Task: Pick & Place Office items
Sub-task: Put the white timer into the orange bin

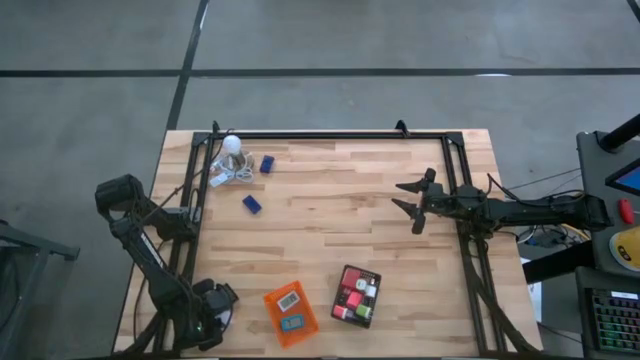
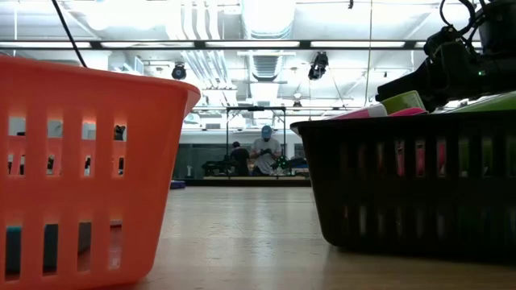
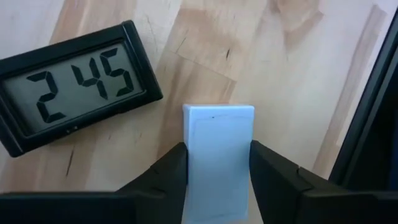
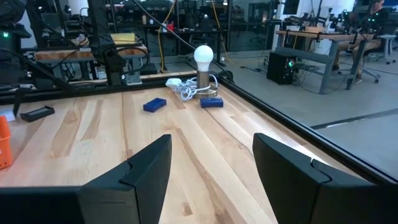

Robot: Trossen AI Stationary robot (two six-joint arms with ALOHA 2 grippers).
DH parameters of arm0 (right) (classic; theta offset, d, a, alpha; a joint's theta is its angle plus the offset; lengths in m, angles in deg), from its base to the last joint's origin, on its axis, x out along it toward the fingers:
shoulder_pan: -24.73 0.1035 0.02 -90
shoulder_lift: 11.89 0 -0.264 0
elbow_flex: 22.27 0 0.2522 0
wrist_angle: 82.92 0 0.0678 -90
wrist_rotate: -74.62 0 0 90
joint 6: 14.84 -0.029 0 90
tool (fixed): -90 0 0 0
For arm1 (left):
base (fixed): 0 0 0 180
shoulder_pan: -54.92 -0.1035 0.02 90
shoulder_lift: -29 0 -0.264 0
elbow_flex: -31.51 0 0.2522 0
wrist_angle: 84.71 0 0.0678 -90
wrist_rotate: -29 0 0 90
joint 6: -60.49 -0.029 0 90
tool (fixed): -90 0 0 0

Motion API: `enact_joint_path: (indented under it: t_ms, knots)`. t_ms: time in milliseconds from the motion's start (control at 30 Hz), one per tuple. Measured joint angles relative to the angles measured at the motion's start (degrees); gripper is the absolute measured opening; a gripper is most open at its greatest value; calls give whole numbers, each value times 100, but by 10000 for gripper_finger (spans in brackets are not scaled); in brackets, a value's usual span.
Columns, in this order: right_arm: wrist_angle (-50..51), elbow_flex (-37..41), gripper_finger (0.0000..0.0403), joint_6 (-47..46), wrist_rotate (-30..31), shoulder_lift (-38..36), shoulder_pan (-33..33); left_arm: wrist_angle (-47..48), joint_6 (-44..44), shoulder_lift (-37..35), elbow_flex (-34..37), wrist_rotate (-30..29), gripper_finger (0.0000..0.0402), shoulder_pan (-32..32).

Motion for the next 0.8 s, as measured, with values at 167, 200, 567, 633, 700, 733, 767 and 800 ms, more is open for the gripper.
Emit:
enact_joint_path:
  t_ms: [167, 200, 567, 633, 700, 733, 767, 800]
  knots:
    - [0, 0, 219, 0, 0, 0, 0, -42, 44, -14, -6, -37, 142, -7]
    - [-1, 0, 219, 0, 0, 0, 0, -32, 61, -23, -9, -31, 142, -9]
    - [0, 0, 219, -5, -2, 2, -2, 975, 89, -175, -637, -83, 129, -126]
    - [0, -2, 219, 0, -2, 2, -2, 1341, 84, -184, -850, -200, 116, -178]
    - [-2, -2, 219, -6, -2, 2, 0, 1667, 8, -184, -1046, -335, 103, -212]
    - [0, -2, 219, -1, -1, 2, -1, 1767, -27, -184, -1117, -401, 97, -224]
    - [-1, -2, 219, 0, -2, 2, -2, 1831, -60, -184, -1172, -466, 92, -234]
    - [0, -2, 219, -1, -2, 2, -2, 1851, -78, -184, -1201, -499, 89, -244]
